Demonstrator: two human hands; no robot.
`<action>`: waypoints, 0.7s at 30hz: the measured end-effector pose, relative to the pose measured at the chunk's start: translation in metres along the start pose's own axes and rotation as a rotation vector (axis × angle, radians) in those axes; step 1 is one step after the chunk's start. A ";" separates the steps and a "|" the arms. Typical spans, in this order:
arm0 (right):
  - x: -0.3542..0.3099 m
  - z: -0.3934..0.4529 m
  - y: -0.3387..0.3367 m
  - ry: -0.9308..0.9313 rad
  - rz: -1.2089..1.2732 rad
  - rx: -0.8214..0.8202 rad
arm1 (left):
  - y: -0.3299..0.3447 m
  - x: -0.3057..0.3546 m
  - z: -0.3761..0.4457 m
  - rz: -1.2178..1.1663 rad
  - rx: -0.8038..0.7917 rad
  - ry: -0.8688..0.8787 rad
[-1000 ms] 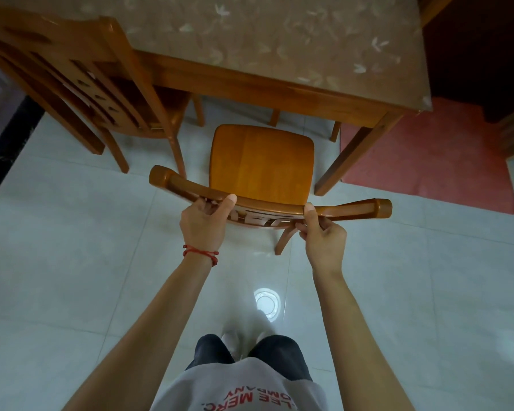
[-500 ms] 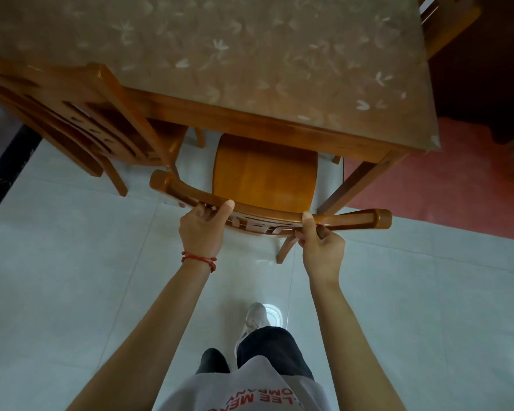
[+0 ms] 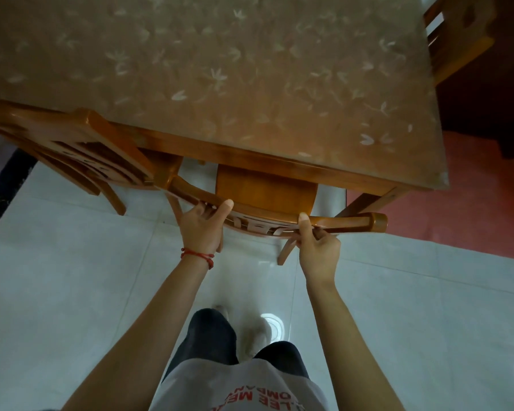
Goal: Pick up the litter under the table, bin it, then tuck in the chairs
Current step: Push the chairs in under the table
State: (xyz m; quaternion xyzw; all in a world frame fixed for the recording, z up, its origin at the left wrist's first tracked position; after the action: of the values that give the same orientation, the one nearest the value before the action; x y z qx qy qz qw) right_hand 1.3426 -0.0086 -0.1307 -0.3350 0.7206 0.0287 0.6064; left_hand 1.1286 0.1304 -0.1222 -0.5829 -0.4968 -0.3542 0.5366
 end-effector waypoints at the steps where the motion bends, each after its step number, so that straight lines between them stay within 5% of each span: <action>1: -0.003 0.006 0.003 -0.001 0.002 0.003 | 0.004 0.001 0.005 -0.014 -0.007 -0.004; 21: -0.044 0.076 0.034 0.025 0.012 0.043 | 0.059 0.023 0.075 -0.019 -0.045 -0.040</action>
State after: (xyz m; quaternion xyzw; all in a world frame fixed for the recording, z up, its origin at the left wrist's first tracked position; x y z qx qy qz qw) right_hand 1.3918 0.0720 -0.1237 -0.3178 0.7304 0.0125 0.6044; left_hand 1.1820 0.2124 -0.1295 -0.5969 -0.5048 -0.3585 0.5102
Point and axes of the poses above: each hand's wrist, its own z-axis towards the middle knuckle, its own y-axis out of the palm, x = y × z, the point moved 9 cm from there along z, towards the middle knuckle, and after that the axes turned 6 degrees about x, right-handed, at the moved point
